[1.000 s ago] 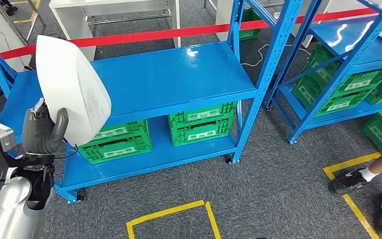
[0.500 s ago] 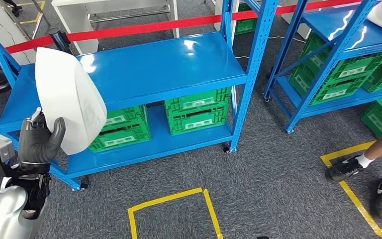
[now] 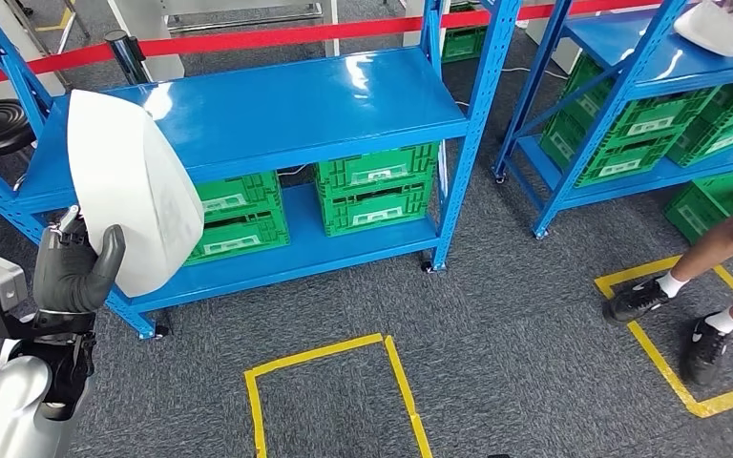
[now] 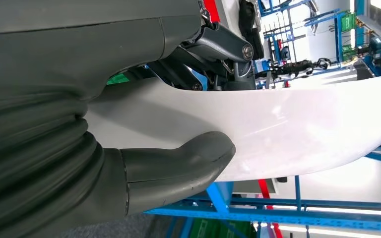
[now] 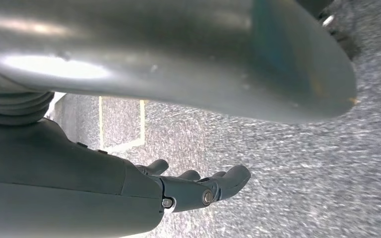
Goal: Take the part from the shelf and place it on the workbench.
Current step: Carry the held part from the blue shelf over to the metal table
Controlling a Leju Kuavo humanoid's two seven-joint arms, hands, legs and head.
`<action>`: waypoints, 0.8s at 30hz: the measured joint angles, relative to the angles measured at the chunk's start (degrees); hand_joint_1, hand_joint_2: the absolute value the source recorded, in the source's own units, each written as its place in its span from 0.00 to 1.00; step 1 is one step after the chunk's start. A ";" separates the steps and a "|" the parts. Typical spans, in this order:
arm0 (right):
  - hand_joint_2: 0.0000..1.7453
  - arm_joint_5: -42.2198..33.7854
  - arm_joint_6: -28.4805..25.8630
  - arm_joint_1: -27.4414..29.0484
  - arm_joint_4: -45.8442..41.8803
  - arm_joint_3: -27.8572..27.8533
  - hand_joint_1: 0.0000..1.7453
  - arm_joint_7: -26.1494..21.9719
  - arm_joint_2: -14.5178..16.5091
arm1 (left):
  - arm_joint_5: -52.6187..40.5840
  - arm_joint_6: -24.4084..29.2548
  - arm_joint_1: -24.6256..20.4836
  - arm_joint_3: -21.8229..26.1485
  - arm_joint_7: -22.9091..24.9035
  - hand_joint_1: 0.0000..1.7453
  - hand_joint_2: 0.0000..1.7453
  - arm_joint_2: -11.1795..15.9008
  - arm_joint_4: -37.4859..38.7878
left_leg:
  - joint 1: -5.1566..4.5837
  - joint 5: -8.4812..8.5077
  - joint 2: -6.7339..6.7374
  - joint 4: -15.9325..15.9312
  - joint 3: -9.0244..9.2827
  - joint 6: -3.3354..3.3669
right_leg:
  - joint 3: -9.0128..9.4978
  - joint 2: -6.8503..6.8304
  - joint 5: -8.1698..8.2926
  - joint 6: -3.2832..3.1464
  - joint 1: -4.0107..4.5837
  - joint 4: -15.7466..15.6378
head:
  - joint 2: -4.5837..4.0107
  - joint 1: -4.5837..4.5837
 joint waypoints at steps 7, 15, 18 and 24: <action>0.00 0.03 -0.08 -0.28 -0.01 -0.01 0.00 0.17 0.29 | -0.53 -0.24 0.20 -0.04 0.10 1.00 1.00 -0.18 -0.04 | 0.29 -0.07 -0.16 1.23 -2.13 -2.39 | 3.99 -0.25 0.10 -2.52 0.28 -9.88 | 0.00 0.12; 0.00 -0.25 0.35 -0.26 -0.02 -0.02 0.00 0.10 0.39 | -1.57 -0.33 0.56 -0.04 0.52 1.00 1.00 -0.68 -0.10 | 0.57 -5.19 -0.30 9.61 2.89 -2.95 | -3.16 -0.43 6.24 -2.48 0.20 -9.78 | 0.00 0.00; 0.00 -0.40 0.45 -0.29 -0.02 -0.02 0.00 0.11 0.45 | -1.90 -0.54 0.47 -0.06 0.69 1.00 1.00 -1.09 -0.59 | 0.14 -7.46 -0.41 -1.43 10.59 -2.10 | -4.17 -0.39 8.20 -1.60 0.31 -9.89 | 0.00 0.02; 0.00 -0.65 0.65 0.04 -0.02 -0.07 0.00 0.09 0.49 | -2.31 -0.67 0.34 -0.07 1.14 1.00 1.00 -2.08 -0.67 | 0.30 -4.25 0.02 -2.58 7.44 0.54 | -6.85 -0.18 1.61 0.06 0.11 -3.67 | 0.00 0.09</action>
